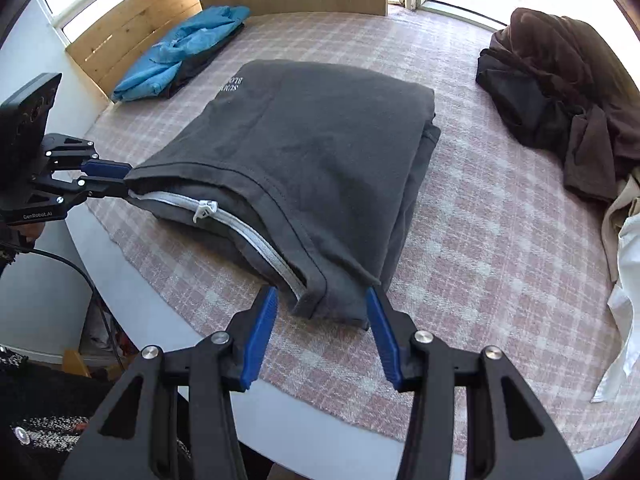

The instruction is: Fold clothes

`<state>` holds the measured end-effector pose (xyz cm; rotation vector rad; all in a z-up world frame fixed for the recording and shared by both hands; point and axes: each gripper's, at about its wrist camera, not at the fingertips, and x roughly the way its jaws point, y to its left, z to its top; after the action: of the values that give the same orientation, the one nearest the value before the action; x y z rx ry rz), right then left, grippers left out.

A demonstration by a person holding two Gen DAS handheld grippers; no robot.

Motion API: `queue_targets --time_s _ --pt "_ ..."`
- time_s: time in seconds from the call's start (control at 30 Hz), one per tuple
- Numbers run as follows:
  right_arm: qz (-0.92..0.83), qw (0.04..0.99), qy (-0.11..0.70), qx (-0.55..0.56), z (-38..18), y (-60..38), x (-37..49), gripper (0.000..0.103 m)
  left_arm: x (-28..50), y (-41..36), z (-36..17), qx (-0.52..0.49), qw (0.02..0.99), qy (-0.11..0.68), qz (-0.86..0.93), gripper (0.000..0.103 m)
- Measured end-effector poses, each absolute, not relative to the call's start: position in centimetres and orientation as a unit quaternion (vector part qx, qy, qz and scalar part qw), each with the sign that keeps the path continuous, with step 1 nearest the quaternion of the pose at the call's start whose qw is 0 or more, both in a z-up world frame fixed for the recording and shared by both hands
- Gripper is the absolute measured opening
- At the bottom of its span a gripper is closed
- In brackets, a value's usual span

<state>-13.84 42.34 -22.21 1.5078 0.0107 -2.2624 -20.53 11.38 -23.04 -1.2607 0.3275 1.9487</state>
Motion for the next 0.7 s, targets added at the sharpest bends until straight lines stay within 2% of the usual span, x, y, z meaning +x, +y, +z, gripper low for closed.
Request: queue_targets --time_s 0.07,0.2,0.3,0.4,0.6,0.7 --pt "-0.825 0.21 -0.035 0.523 -21.3 42.6 -15.1 0.046 -22.2 12.3 -21.6 -0.472 0.396 0.121 0.778 0.028" --pt "-0.817 0.208 -0.057 0.534 -23.7 40.5 -17.6 0.046 -25.0 14.2 -22.0 -0.481 0.417 0.098 0.765 0.028" --pt "-0.787 0.213 -0.031 0.579 -27.2 38.7 -17.4 0.046 -25.0 15.1 -25.5 -0.51 0.411 0.13 0.745 0.028" --pt "-0.781 0.227 0.009 0.582 -27.4 38.4 -15.9 0.046 -24.0 14.8 -29.2 -0.555 0.408 0.143 0.711 0.027" --pt "-0.826 0.208 -0.037 0.523 -21.6 40.6 -18.2 0.046 -23.5 13.4 -24.8 -0.516 0.426 0.112 0.735 0.028" --pt "-0.834 0.214 -0.065 0.504 -21.0 40.8 -21.3 0.046 -26.6 15.3 -23.0 -0.479 0.41 0.111 0.768 0.031"
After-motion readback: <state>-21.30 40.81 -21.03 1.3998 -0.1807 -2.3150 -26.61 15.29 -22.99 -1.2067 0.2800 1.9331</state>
